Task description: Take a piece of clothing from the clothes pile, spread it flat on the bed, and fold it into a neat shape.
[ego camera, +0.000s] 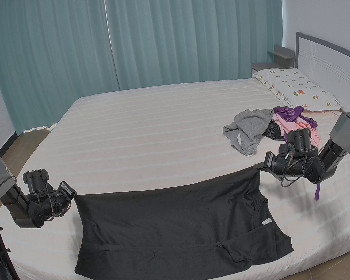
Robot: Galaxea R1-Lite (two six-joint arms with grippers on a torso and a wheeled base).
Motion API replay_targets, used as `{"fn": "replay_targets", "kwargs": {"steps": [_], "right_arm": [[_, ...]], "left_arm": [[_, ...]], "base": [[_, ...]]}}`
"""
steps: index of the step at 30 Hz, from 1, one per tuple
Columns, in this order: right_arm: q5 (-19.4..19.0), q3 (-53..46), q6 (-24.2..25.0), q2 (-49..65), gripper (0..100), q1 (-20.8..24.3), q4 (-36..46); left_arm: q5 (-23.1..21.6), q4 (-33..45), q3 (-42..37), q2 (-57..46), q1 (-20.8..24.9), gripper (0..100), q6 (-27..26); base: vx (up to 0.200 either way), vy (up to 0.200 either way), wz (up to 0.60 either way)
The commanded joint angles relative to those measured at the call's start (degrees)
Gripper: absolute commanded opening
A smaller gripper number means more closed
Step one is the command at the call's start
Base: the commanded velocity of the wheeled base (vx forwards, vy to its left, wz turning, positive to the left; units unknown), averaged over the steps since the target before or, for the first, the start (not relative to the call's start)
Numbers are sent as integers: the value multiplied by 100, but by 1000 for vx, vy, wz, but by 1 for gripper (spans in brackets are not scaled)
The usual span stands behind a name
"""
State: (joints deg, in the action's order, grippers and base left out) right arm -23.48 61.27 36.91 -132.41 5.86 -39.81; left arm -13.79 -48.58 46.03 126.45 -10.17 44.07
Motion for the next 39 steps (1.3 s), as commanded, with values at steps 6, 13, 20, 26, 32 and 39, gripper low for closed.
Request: {"fn": "replay_targets", "kwargs": {"steps": [6,13,20,26,32,39], "right_arm": [[-175,-1284,-149,445,0,-103,-624],[-183,-1882,-308,462,0,-103,-958],[-192,-2154,-316,559,0,-156,-1143],[-210,-2787,-598,629,0,-217,-1354],[-201,-3174,-905,603,0,-208,-1529],[-183,-3420,-949,585,0,-173,-1670]], "left_arm": [[-107,-2,-701,-349,-29,0,-206],[-256,-275,-1255,-358,-64,0,-346],[-256,-451,-1492,-376,-82,0,-355],[-274,-626,-1835,-376,-73,0,-355],[-405,-653,-2089,-402,-108,0,-364],[-458,-644,-2300,-323,-108,0,-645]], "base": [[0,0,0],[0,0,0],[0,0,0],[0,0,0],[0,0,0],[0,0,0]]}}
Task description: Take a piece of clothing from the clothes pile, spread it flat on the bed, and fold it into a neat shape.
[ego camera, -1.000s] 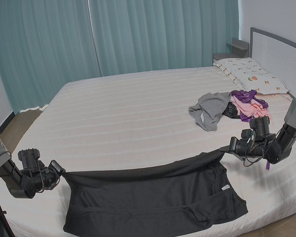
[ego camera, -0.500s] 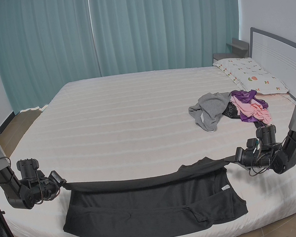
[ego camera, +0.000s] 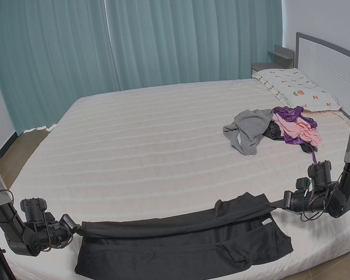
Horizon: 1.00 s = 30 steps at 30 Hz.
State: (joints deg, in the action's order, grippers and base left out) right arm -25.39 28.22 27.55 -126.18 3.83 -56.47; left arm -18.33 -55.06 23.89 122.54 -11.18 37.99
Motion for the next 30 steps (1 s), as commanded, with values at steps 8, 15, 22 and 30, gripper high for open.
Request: {"fn": "replay_targets", "kwargs": {"steps": [8,15,22,30], "right_arm": [[34,-238,-162,-143,0,57,48],[70,-282,-356,-275,100,74,66],[43,-273,-347,-134,100,65,-5],[70,219,5,182,100,22,110]], "left_arm": [[-3,22,-218,86,-25,0,-186],[-3,57,-289,112,-16,0,-301],[5,66,-298,103,-16,100,-309],[14,92,-25,-116,-42,100,-248]], "base": [[0,0,0],[0,0,0],[0,0,0],[0,0,0]]}}
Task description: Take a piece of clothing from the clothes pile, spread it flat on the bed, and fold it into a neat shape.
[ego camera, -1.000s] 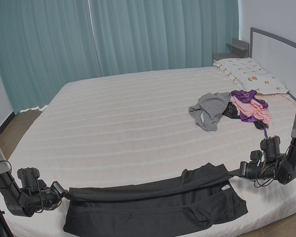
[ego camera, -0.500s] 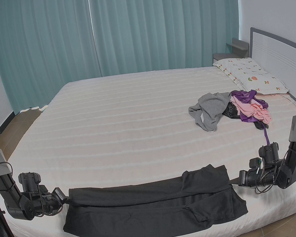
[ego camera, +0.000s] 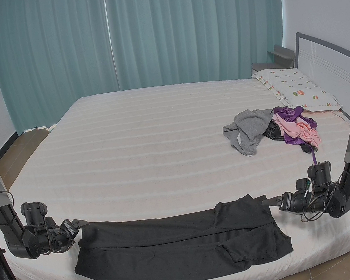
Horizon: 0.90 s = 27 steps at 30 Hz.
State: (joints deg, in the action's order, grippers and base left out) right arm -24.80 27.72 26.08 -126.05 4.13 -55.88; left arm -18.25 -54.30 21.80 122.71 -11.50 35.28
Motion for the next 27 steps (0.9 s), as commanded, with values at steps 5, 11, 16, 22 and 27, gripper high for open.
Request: {"fn": "replay_targets", "kwargs": {"steps": [5,11,16,22,27], "right_arm": [[63,823,513,28,100,105,552],[71,1086,864,-332,100,114,596],[63,1130,873,-376,100,97,605],[71,1130,873,-376,100,105,596],[71,1113,882,-394,100,79,614]], "left_arm": [[14,130,721,-72,86,100,111],[85,648,1406,271,262,100,111],[155,587,1485,666,420,100,58],[656,481,1582,913,552,100,32],[682,481,1582,921,534,100,58]], "base": [[0,0,0],[0,0,0],[0,0,0],[0,0,0],[0,0,0]]}}
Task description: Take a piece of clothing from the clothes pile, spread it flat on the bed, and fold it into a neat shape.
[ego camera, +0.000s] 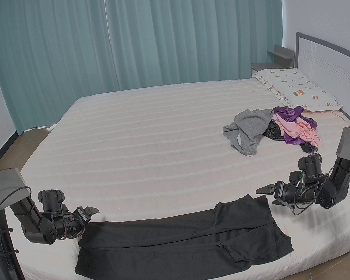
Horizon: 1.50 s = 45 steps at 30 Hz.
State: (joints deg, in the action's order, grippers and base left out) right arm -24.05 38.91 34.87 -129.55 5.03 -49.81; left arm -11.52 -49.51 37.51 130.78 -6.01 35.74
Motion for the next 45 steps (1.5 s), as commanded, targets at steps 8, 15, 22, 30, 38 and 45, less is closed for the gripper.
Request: {"fn": "replay_targets", "kwargs": {"steps": [8,15,22,30,38,45], "right_arm": [[50,11,-6,-167,100,-20,6],[67,81,3,-273,100,-2,33],[85,90,3,-352,100,-2,-2],[85,90,3,-352,100,6,-2],[85,99,3,-360,100,15,-2],[85,99,3,-360,100,24,-11]], "left_arm": [[370,-279,-42,106,-199,0,469],[396,-543,-200,44,-313,0,750],[299,-525,-253,18,-383,0,768],[-219,-560,-420,-141,-436,100,768],[-685,-560,-508,-255,-436,100,724],[-694,-841,-446,-79,-322,100,644]], "base": [[0,0,0],[0,0,0],[0,0,0],[0,0,0],[0,0,0],[0,0,0]]}}
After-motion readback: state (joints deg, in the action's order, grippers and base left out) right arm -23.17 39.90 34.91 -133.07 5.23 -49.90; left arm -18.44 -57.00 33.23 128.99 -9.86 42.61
